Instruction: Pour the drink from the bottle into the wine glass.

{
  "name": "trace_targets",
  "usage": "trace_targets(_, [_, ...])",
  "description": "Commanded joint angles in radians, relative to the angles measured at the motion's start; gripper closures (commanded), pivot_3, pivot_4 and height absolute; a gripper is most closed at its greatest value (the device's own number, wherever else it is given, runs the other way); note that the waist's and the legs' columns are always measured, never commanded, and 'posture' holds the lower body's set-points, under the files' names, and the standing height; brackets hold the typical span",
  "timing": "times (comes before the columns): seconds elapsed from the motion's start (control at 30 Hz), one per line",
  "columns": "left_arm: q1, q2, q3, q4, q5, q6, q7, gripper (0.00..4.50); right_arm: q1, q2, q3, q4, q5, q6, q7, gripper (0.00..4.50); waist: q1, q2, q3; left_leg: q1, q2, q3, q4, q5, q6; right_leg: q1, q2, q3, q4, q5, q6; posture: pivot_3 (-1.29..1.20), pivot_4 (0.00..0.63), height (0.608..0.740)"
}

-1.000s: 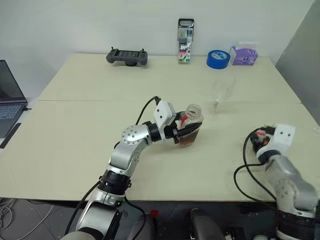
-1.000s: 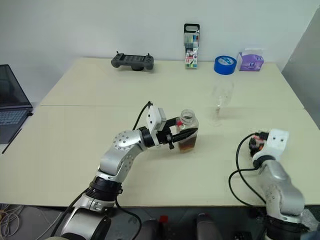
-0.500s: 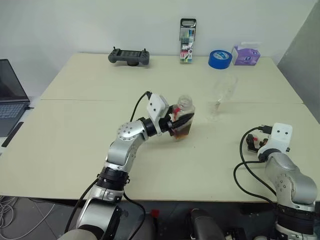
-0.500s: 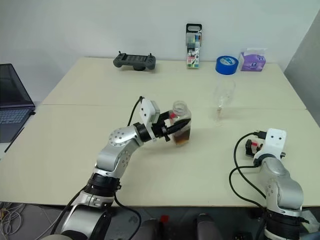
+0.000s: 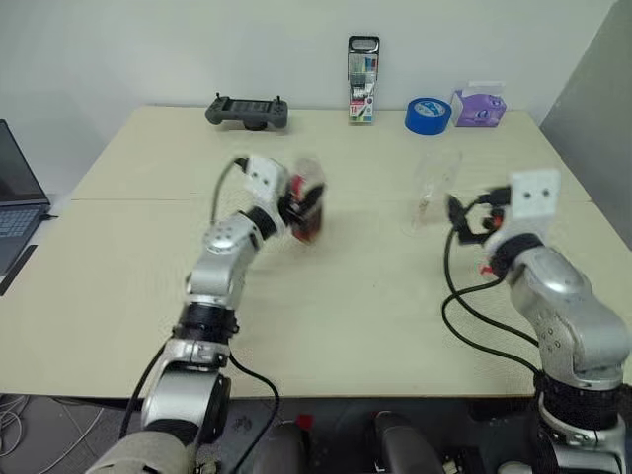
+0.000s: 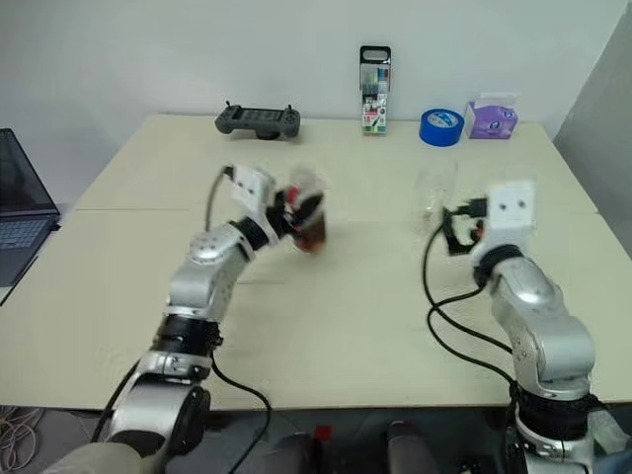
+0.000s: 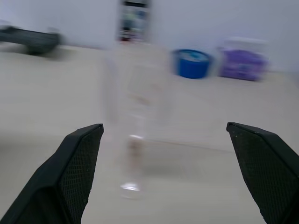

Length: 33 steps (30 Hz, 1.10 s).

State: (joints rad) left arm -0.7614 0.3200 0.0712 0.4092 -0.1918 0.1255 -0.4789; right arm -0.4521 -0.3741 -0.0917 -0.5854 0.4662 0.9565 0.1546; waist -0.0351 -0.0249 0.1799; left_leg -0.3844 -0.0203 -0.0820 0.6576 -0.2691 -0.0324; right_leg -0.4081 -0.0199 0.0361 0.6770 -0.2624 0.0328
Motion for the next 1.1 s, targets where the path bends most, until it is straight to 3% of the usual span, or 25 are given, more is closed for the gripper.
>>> trace_targets(0.03, [-0.027,0.025,0.048,0.073,0.05,-0.062,0.113,2.63,-0.073,0.034,0.038,0.015,0.09,-0.004,0.099,0.0,0.003,0.0,0.0,0.0,0.0,0.0,0.0,0.0,0.0,0.0,0.0,0.0,0.0,0.0,0.0,0.0,0.15,0.74])
trace_targets(0.17, [-0.041,0.038,0.107,0.171,0.059,-0.094,0.226,2.63,-0.145,0.077,0.106,0.133,0.039,-0.057,0.113,0.0,0.009,-0.002,0.0,-0.001,-0.002,0.002,0.003,0.0,0.0,-0.001,-0.005,-0.001,0.001,0.0,0.0,0.0,0.15,0.74])
trace_targets(0.37, [-0.007,0.02,0.14,0.184,0.015,-0.144,0.193,2.63,-0.179,0.119,0.225,0.197,-0.014,-0.103,0.146,0.0,0.007,-0.003,0.0,-0.002,-0.003,0.002,0.003,0.0,0.0,-0.002,-0.008,-0.001,0.001,0.0,0.001,0.0,0.15,0.74])
trace_targets(0.6, [0.014,0.015,0.15,0.183,0.017,-0.144,0.199,2.63,-0.182,0.137,0.261,0.236,-0.062,-0.134,0.162,0.0,0.007,-0.003,0.0,-0.003,-0.002,0.002,0.003,0.0,0.0,-0.003,-0.009,-0.002,0.002,0.0,0.001,0.0,0.15,0.74])
trace_targets(0.87, [0.038,0.02,0.159,0.156,0.014,-0.13,0.21,0.11,-0.166,0.129,0.264,0.252,-0.097,-0.146,0.186,0.0,0.006,-0.003,0.0,-0.003,-0.002,0.001,0.003,0.0,0.0,-0.003,-0.009,-0.002,0.002,0.0,0.001,0.0,0.15,0.74])
trace_targets(1.1, [0.085,0.027,0.149,0.091,0.019,-0.08,0.203,0.04,-0.177,0.129,0.245,0.269,-0.102,-0.152,0.199,0.0,0.006,-0.003,0.0,-0.003,-0.002,0.002,0.003,0.0,0.0,-0.003,-0.009,-0.002,0.002,0.0,0.001,0.0,0.15,0.74])
